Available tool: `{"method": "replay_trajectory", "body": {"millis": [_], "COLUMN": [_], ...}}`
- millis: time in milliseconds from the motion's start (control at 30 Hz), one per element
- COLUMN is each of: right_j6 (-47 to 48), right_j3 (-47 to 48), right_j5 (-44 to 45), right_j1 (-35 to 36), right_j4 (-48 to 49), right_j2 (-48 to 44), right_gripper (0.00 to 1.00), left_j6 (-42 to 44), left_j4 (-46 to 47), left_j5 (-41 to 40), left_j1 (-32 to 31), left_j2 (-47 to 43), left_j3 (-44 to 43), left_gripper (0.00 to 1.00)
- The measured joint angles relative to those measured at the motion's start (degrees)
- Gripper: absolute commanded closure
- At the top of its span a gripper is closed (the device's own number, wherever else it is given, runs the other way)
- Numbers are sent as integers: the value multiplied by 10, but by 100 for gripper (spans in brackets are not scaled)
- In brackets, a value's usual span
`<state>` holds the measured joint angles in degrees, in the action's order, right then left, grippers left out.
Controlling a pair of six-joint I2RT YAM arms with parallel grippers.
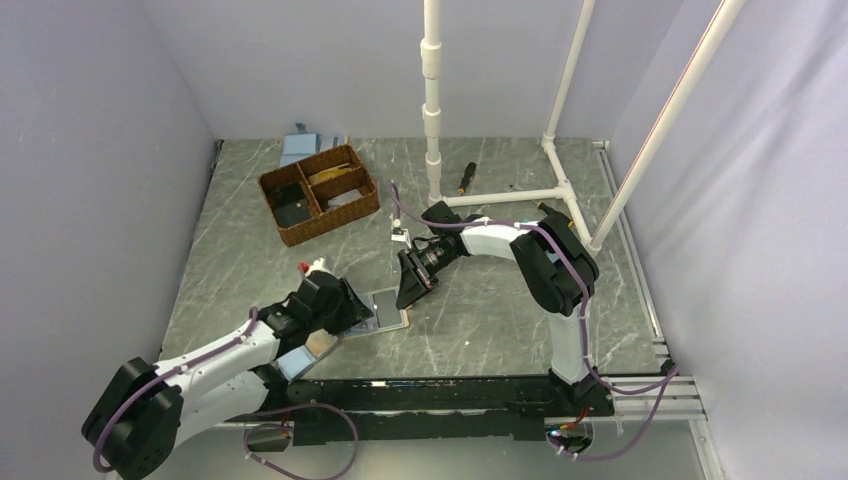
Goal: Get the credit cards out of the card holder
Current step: Pick up the card holder from the center of the board.
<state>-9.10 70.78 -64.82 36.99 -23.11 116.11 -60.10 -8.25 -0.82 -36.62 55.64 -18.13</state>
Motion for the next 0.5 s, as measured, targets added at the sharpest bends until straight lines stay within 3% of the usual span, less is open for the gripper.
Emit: {"method": "replay_trajectory", "body": {"millis": [267,333,400,433,500], "right_j6": [2,2,6,9,26], "right_j3": [0,1,3,5,12], "right_j5": [0,0,0,0,0], "right_j1": [0,0,0,0,1], "right_j4": [-1,-3,-7,-10,-20], "right_j2": [0,0,0,0,0], "right_gripper": [63,63,63,63,62], "left_j6": [0,0,0,-2,5], "left_j4": [-32,-38,-39,-38,-33], "left_j5": [-1,-3,-4,-5,-3], "left_j1": [7,9,11,13,18], "left_j2": [-29,-37,-45,-47,-50], "left_j3": [0,0,0,0,0], "left_gripper": [60,70,95,100,100]}}
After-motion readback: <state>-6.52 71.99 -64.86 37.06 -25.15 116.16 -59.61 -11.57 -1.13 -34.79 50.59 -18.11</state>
